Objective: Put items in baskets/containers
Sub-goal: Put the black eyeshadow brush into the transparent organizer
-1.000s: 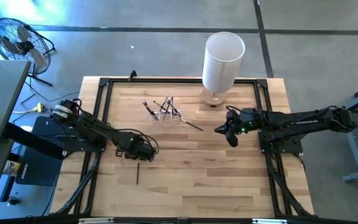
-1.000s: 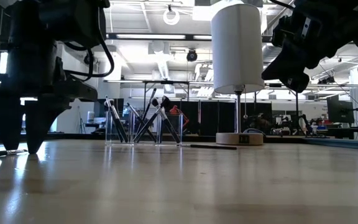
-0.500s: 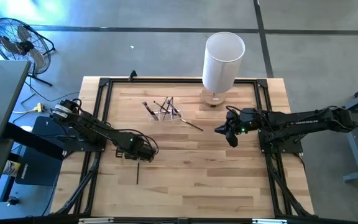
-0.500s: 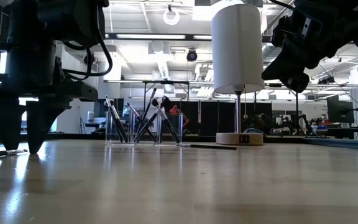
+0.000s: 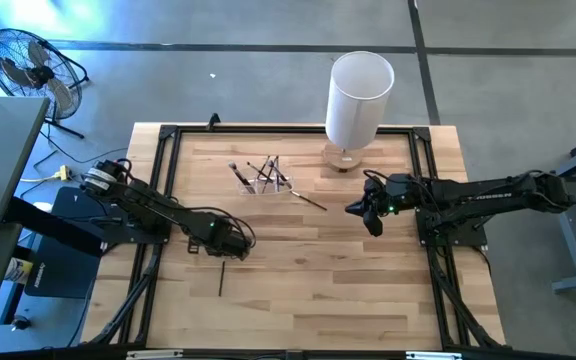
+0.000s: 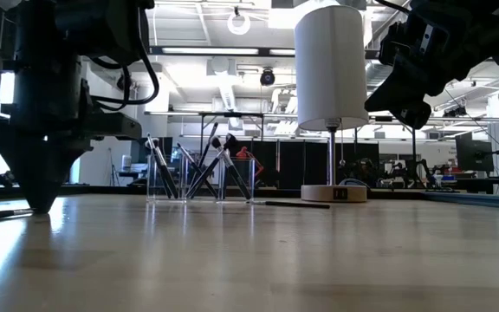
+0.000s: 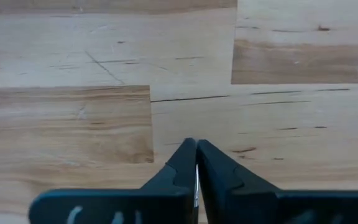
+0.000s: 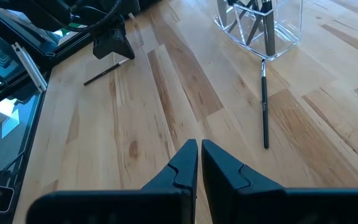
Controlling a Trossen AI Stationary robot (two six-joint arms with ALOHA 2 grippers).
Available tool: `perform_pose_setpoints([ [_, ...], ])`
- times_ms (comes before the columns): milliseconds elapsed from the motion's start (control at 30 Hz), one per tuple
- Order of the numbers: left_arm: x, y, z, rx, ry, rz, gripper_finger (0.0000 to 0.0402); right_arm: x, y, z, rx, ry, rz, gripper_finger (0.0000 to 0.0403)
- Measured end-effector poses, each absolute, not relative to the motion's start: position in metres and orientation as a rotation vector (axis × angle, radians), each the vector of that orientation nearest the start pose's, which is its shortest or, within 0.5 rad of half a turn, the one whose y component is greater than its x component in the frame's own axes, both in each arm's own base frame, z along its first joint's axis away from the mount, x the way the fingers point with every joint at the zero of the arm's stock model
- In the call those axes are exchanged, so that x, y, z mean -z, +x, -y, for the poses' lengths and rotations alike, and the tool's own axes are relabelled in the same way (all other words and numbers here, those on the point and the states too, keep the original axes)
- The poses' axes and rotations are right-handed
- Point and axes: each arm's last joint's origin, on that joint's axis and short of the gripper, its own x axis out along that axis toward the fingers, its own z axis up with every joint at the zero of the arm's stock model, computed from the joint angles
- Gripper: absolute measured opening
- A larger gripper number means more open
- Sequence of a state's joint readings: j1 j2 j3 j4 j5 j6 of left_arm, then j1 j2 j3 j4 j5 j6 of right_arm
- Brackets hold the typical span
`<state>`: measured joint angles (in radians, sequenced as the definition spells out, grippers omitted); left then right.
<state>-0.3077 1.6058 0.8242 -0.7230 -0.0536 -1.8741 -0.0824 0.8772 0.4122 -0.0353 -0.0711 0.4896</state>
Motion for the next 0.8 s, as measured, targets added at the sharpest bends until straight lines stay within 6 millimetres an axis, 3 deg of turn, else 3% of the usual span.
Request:
perform_pose_setpoints([
  [267,-0.141,0.242,0.075,-1.066,-1.143,-1.183,0.0001,-0.204,0.181,0.013,0.126,0.520,-0.489,0.0017],
  [433,-0.149,0.250,0.076,-1.014,-1.065,-1.130,0.0000,-0.204,0.181,0.013,0.125,0.520,-0.490,0.0016],
  [567,-0.175,0.275,0.075,-0.904,-0.938,-0.865,0.0000,-0.204,0.181,0.013,0.124,0.520,-0.491,0.0016],
  [800,-0.226,0.304,0.068,-0.800,-0.630,-0.648,0.0000,-0.204,0.181,0.013,0.124,0.520,-0.491,0.0017],
])
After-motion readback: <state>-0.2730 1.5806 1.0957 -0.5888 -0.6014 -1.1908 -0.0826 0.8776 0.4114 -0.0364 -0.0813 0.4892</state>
